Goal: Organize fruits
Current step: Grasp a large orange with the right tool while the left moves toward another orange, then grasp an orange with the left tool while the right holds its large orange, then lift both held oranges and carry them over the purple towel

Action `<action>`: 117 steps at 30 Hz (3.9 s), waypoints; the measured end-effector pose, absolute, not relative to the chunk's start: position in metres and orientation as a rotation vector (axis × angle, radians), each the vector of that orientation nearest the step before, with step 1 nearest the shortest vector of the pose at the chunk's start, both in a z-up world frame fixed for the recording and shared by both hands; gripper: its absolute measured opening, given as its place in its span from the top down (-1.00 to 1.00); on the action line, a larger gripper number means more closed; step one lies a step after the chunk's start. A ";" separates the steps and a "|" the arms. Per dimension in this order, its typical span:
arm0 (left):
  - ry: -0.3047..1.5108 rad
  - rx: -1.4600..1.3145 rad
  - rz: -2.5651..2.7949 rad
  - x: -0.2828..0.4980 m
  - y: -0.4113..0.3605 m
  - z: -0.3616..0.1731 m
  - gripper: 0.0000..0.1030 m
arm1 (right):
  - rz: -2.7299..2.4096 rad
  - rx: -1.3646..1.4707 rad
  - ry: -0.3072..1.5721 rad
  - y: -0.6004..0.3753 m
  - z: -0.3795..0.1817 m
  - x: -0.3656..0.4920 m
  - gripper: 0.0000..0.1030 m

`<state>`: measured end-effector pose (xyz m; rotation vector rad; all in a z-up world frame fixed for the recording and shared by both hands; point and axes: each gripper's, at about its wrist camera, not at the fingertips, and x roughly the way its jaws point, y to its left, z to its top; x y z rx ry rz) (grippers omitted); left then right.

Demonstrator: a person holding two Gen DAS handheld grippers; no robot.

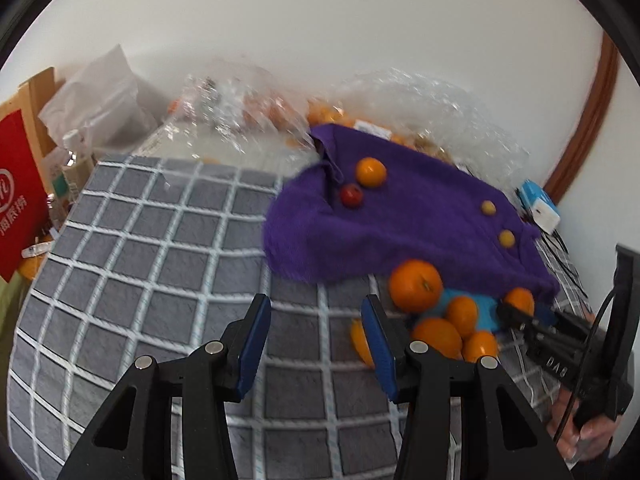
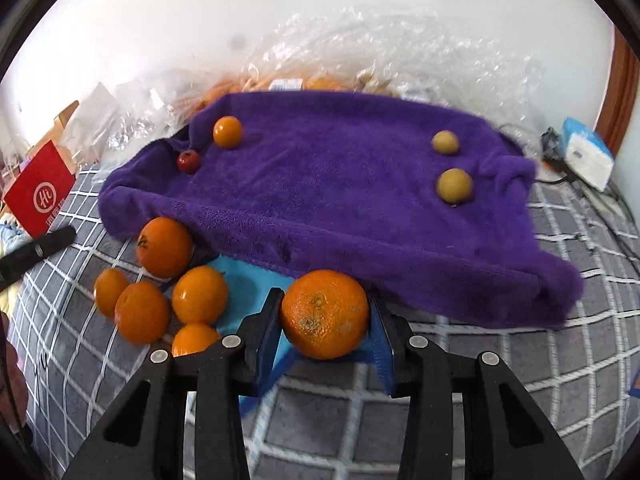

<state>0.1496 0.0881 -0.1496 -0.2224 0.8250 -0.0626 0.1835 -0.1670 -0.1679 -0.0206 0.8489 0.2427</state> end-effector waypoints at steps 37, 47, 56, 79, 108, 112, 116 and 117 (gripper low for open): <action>0.864 -0.144 -0.010 0.141 0.056 -0.173 0.28 | 0.202 0.029 0.868 -0.230 -0.186 0.149 0.18; 0.848 -0.239 -0.050 0.134 0.067 -0.181 0.41 | 0.193 0.023 0.870 -0.229 -0.185 0.149 0.18; 0.780 -0.296 -0.088 0.119 0.072 -0.174 0.41 | 0.203 0.035 0.842 -0.230 -0.182 0.143 0.20; 0.664 -0.303 -0.041 0.106 0.076 -0.158 0.41 | 0.222 0.128 0.775 -0.243 -0.174 0.137 0.20; 0.471 -0.279 -0.059 0.171 0.076 -0.045 0.41 | 0.170 0.161 0.577 -0.250 -0.069 0.221 0.20; 0.475 -0.291 -0.064 0.204 0.064 -0.053 0.41 | 0.186 0.208 0.579 -0.251 -0.074 0.241 0.20; 0.490 -0.312 -0.075 0.223 0.056 -0.078 0.41 | 0.192 0.218 0.606 -0.251 -0.098 0.251 0.20; 0.489 -0.308 -0.070 0.224 0.055 -0.085 0.41 | 0.183 0.209 0.636 -0.251 -0.105 0.255 0.20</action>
